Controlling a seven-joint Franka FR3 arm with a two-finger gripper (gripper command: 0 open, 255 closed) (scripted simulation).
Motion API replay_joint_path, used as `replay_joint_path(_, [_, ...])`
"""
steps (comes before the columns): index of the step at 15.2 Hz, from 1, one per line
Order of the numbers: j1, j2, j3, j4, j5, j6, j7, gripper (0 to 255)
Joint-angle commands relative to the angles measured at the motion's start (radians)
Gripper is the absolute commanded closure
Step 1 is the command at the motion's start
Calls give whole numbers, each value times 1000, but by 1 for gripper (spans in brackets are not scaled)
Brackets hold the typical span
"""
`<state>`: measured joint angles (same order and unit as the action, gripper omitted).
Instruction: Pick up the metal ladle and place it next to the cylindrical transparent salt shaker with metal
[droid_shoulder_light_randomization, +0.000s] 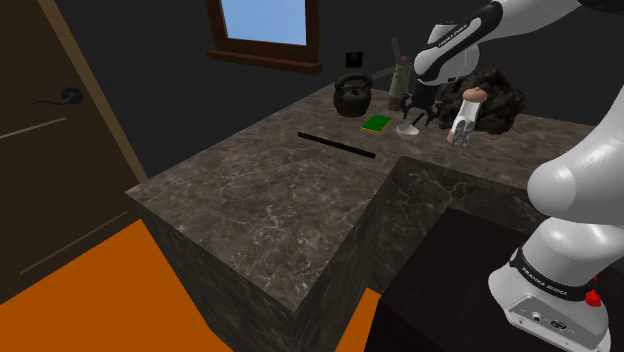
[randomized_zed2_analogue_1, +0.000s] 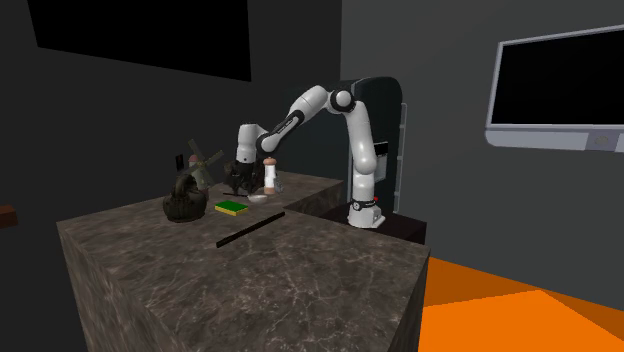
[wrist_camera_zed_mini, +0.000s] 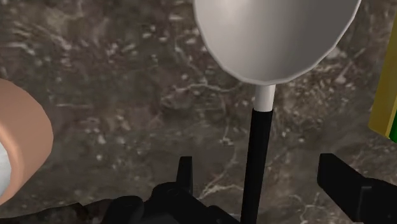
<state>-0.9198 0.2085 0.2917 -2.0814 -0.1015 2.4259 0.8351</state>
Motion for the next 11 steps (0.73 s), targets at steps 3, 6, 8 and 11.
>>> replay_joint_path(3, [-3,-25,4,4,12,-27,-8,0])
replay_joint_path(6, [-10,-89,10,22,42,-106,-29,0])
replay_joint_path(8, [-10,-89,10,22,42,-106,-29,0])
replay_joint_path(11, [-10,-89,10,22,42,-106,-29,0])
